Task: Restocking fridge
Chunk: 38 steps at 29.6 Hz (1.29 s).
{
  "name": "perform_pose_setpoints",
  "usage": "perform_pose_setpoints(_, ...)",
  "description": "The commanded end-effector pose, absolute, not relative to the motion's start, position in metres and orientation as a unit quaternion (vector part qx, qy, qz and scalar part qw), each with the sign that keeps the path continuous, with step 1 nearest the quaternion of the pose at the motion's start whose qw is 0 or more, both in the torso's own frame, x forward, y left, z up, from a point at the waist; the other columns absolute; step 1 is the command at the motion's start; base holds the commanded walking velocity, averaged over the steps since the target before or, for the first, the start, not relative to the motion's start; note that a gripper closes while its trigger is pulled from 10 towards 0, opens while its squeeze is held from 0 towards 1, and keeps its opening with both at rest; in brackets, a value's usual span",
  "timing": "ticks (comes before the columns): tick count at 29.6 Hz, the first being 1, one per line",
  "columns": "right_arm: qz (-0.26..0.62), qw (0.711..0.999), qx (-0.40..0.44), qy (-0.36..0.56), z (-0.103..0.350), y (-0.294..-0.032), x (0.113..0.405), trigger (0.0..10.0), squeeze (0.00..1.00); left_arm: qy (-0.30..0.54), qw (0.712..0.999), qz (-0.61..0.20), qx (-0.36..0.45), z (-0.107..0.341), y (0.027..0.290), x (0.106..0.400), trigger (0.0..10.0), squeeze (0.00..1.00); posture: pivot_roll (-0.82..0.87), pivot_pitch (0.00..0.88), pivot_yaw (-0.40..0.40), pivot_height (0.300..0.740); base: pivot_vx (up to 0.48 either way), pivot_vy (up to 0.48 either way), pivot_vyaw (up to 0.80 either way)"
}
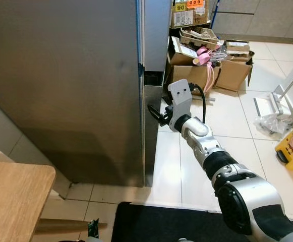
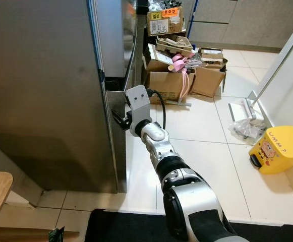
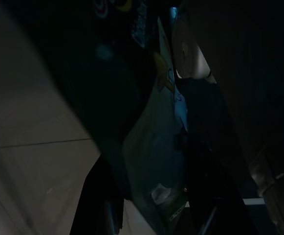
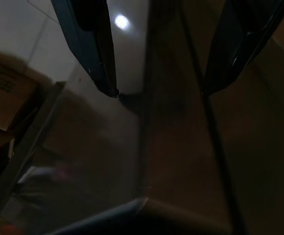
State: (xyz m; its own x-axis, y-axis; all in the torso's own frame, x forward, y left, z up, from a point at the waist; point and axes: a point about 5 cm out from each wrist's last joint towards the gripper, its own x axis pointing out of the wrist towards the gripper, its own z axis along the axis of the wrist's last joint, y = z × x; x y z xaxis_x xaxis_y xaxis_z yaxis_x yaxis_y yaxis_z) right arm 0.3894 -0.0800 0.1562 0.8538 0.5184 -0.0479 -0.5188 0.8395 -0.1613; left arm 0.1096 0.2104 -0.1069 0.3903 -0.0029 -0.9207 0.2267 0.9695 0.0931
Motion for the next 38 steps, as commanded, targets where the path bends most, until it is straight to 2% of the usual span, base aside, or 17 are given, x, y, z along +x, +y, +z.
perform_pose_setpoints(1, 0.247, 0.962, -0.099, 0.064, 0.125, -0.099, 0.382, 10.0, 0.0, 0.545, 0.831, -0.085, 0.081, -0.109, 0.193, 0.11, 10.0, 0.0, 0.05, 0.114, -0.09, 0.74, 0.0, 0.0, 0.0)
perform_pose_setpoints(2, 0.225, 0.965, -0.105, 0.087, 0.114, -0.113, 0.379, 10.0, 0.0, 0.544, 0.831, -0.084, 0.082, -0.109, 0.192, 0.112, 10.0, 0.0, 0.05, 0.104, -0.095, 0.74, 0.0, 0.0, 0.0)
perform_pose_setpoints(4, 0.225, 0.965, -0.105, 0.087, 0.114, -0.113, 0.379, 10.0, 0.0, 0.544, 0.831, -0.084, 0.082, -0.109, 0.192, 0.112, 10.0, 0.0, 0.05, 0.104, -0.095, 0.74, 0.0, 0.0, 0.0)
perform_pose_setpoints(6, 0.19, 0.969, -0.107, 0.115, 0.101, -0.133, 0.374, 10.0, 0.0, 0.542, 0.832, -0.081, 0.08, -0.109, 0.191, 0.113, 10.0, 0.0, 0.05, 0.098, -0.097, 0.74, 0.0, 0.0, 0.0)
perform_pose_setpoints(8, 0.126, 0.971, -0.103, 0.175, 0.071, -0.173, 0.357, 10.0, 0.0, 0.541, 0.834, -0.078, 0.077, -0.109, 0.189, 0.115, 10.0, 0.0, 0.05, 0.072, -0.093, 0.74, 0.0, 0.0, 0.0)
perform_pose_setpoints(10, 0.126, 0.971, -0.103, 0.175, 0.071, -0.173, 0.357, 10.0, 0.0, 0.541, 0.834, -0.078, 0.077, -0.109, 0.189, 0.115, 10.0, 0.0, 0.05, 0.072, -0.093, 0.74, 0.0, 0.0, 0.0)
perform_pose_setpoints(11, 0.093, 0.97, -0.093, 0.204, 0.056, -0.192, 0.345, 10.0, 0.0, 0.543, 0.833, -0.079, 0.077, -0.109, 0.188, 0.114, 10.0, 0.0, 0.04, 0.06, -0.086, 0.74, 0.0, 0.0, 0.0)
perform_pose_setpoints(12, 0.093, 0.97, -0.093, 0.204, 0.056, -0.192, 0.345, 10.0, 0.0, 0.543, 0.833, -0.079, 0.077, -0.109, 0.188, 0.114, 10.0, 0.0, 0.04, 0.06, -0.086, 0.74, 0.0, 0.0, 0.0)
perform_pose_setpoints(14, 0.027, 0.959, -0.086, 0.27, 0.023, -0.228, 0.312, 10.0, 0.0, 0.548, 0.828, -0.082, 0.082, -0.11, 0.189, 0.112, 10.0, 0.0, 0.02, 0.034, -0.073, 0.74, 0.0, 0.0, 0.0)
perform_pose_setpoints(18, -0.016, 0.943, -0.085, 0.32, 0.0, -0.249, 0.284, 10.0, 0.0, 0.55, 0.826, -0.084, 0.086, -0.109, 0.191, 0.113, 10.0, 0.0, 0.0, 0.019, -0.071, 0.74, 0.0, 0.0, 0.0)
perform_pose_setpoints(19, -0.04, 0.933, -0.076, 0.351, -0.013, -0.26, 0.265, 10.0, 0.0, 0.55, 0.826, -0.084, 0.089, -0.109, 0.192, 0.115, 10.0, 0.0, -0.01, 0.005, -0.07, 0.74, 0.0, 0.0, 0.0)
perform_pose_setpoints(22, -0.059, 0.919, -0.072, 0.382, -0.026, -0.269, 0.245, 10.0, 0.0, 0.55, 0.826, -0.086, 0.09, -0.108, 0.192, 0.117, 10.0, 0.0, -0.01, 0.0, -0.07, 0.74, 0.0, 0.0, 0.0)
perform_pose_setpoints(24, -0.084, 0.887, -0.066, 0.449, -0.052, -0.282, 0.199, 10.0, 0.0, 0.549, 0.827, -0.087, 0.083, -0.107, 0.191, 0.121, 10.0, 0.0, -0.04, 0.0, -0.064, 0.74, 0.0, -0.152, 0.0)
perform_pose_setpoints(26, -0.084, 0.887, -0.066, 0.449, -0.052, -0.282, 0.199, 10.0, 0.0, 0.549, 0.827, -0.087, 0.083, -0.107, 0.191, 0.121, 10.0, 0.0, -0.04, 0.0, -0.064, 0.74, 0.0, -0.304, 0.0)
perform_pose_setpoints(28, -0.088, 0.86, -0.077, 0.496, -0.068, -0.285, 0.164, 10.0, 0.0, 0.551, 0.826, -0.092, 0.078, -0.108, 0.188, 0.122, 10.0, 0.0, -0.05, 0.0, -0.062, 0.74, 0.0, -0.386, 0.0)
perform_pose_setpoints(32, -0.084, 0.839, -0.077, 0.533, -0.08, -0.283, 0.139, 10.0, 0.0, 0.55, 0.826, -0.1, 0.078, -0.107, 0.182, 0.126, 10.0, 0.0, -0.07, 0.0, -0.06, 0.74, 0.0, -0.444, 0.0)
perform_pose_setpoints(38, -0.082, 0.833, -0.078, 0.542, -0.082, -0.281, 0.133, 10.0, 0.0, 0.544, 0.829, -0.105, 0.076, -0.105, 0.177, 0.133, 10.0, 0.0, -0.08, 0.0, -0.056, 0.74, 0.0, -0.465, 0.0)
